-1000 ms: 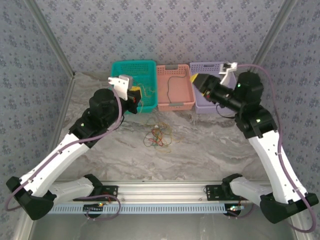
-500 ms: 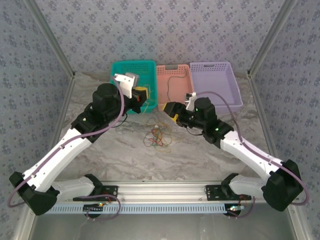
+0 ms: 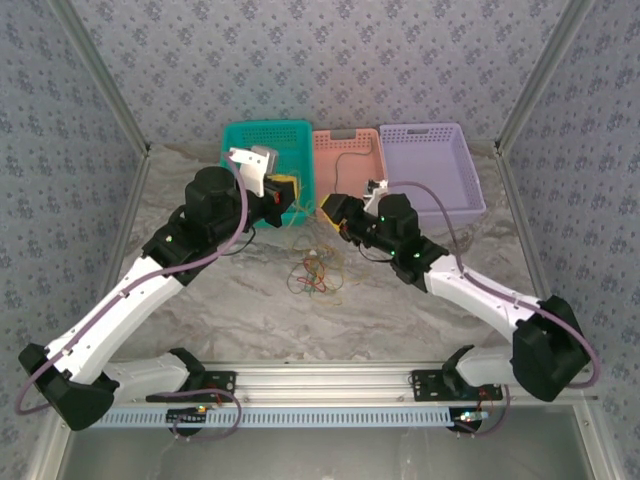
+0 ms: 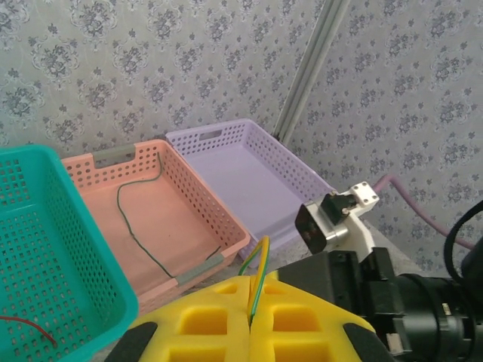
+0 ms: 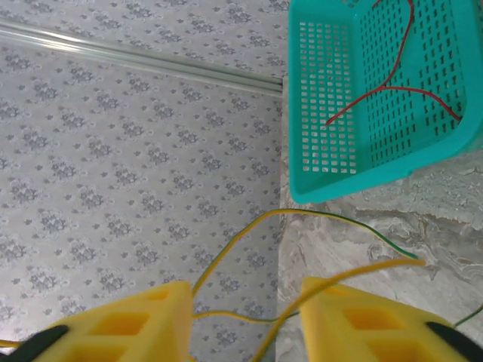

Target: Untangle the cables

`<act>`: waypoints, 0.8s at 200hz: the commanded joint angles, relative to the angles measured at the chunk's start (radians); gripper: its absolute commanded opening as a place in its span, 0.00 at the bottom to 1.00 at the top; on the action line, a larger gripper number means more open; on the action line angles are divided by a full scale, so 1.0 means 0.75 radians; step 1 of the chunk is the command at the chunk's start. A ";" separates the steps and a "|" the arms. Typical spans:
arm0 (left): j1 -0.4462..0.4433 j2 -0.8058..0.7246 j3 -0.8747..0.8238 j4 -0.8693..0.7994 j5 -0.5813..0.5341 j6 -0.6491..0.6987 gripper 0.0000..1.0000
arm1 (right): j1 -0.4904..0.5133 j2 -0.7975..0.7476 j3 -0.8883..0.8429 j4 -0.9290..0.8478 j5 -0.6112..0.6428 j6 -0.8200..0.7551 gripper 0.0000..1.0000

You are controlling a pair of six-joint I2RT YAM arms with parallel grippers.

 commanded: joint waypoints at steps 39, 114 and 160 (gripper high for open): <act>0.010 -0.065 0.002 -0.011 -0.004 -0.003 0.00 | 0.020 -0.054 0.003 0.034 0.101 0.001 0.00; 0.173 -0.132 0.099 -0.219 -0.154 0.042 0.00 | -0.206 -0.327 0.108 -0.665 -0.048 -0.417 0.00; 0.228 -0.147 0.119 -0.241 -0.144 0.037 0.00 | -0.334 -0.427 0.161 -0.894 -0.055 -0.559 0.00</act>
